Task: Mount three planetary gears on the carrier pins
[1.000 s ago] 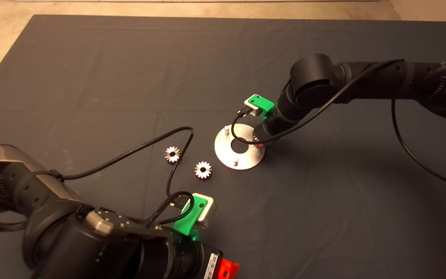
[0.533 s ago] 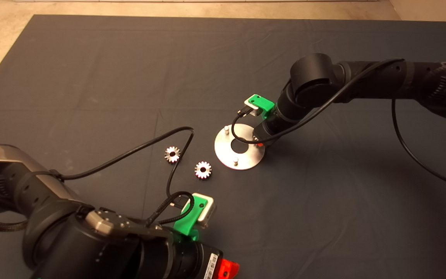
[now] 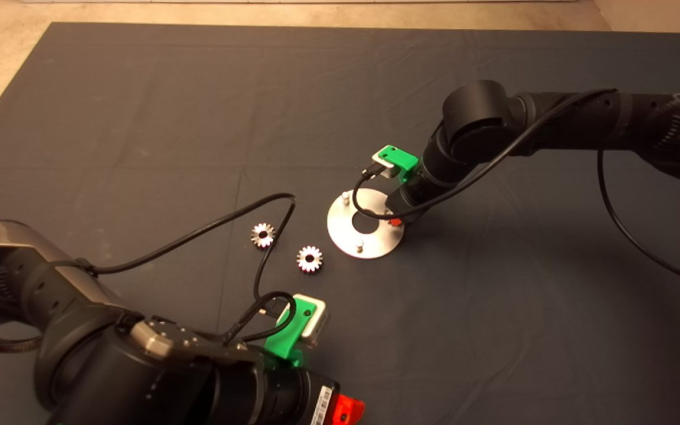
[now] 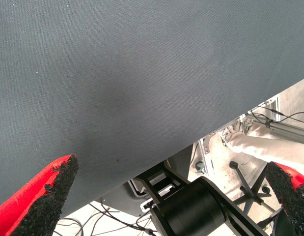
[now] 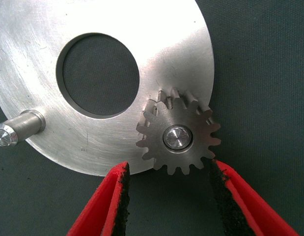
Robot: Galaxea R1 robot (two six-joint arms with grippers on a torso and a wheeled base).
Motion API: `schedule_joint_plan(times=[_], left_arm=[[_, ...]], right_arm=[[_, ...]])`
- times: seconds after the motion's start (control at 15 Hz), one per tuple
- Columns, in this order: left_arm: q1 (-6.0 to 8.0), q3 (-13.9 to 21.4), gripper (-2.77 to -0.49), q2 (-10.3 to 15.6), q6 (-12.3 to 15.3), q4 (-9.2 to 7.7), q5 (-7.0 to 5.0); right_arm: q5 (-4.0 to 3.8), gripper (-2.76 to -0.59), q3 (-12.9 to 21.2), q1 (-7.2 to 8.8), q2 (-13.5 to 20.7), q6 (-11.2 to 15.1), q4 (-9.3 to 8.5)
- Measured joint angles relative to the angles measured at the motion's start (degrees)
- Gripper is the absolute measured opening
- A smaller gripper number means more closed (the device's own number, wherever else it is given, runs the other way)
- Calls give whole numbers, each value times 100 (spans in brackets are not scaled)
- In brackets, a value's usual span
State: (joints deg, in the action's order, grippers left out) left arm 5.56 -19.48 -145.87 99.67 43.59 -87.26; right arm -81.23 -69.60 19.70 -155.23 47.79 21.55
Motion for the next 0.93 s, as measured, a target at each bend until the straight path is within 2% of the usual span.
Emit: schedule_joint_plan(times=[0.07, 0.27, 0.4, 0.53, 0.6, 0.67, 0.73, 0.8, 0.93], left_arm=[[0, 0, -50, 0, 0, 0, 0], [0, 0, -50, 1, 0, 0, 0], [0, 0, -50, 1, 0, 0, -2], [0, 0, -50, 0, 0, 0, 0], [0, 0, -50, 0, 0, 0, 0], [0, 0, -50, 1, 0, 0, -4], [0, 0, -50, 0, 0, -1, -6], [0, 0, -50, 0, 0, 0, -4], [0, 0, -50, 0, 0, 0, -15]], right_arm=[[0, -220, 0, 0, 0, 0, -11], [17, -198, 100, 11, 66, 2, -111], [148, -187, 375, 15, 283, 2, -250], [159, -175, 568, 15, 490, 9, -306], [157, -175, 791, 15, 622, 23, -304], [160, -175, 1162, 15, 771, 62, -306], [172, -175, 1615, 17, 923, 210, -308], [207, -175, 2083, 15, 1105, 417, -321], [212, -175, 2932, 17, 1663, 1107, -347]])
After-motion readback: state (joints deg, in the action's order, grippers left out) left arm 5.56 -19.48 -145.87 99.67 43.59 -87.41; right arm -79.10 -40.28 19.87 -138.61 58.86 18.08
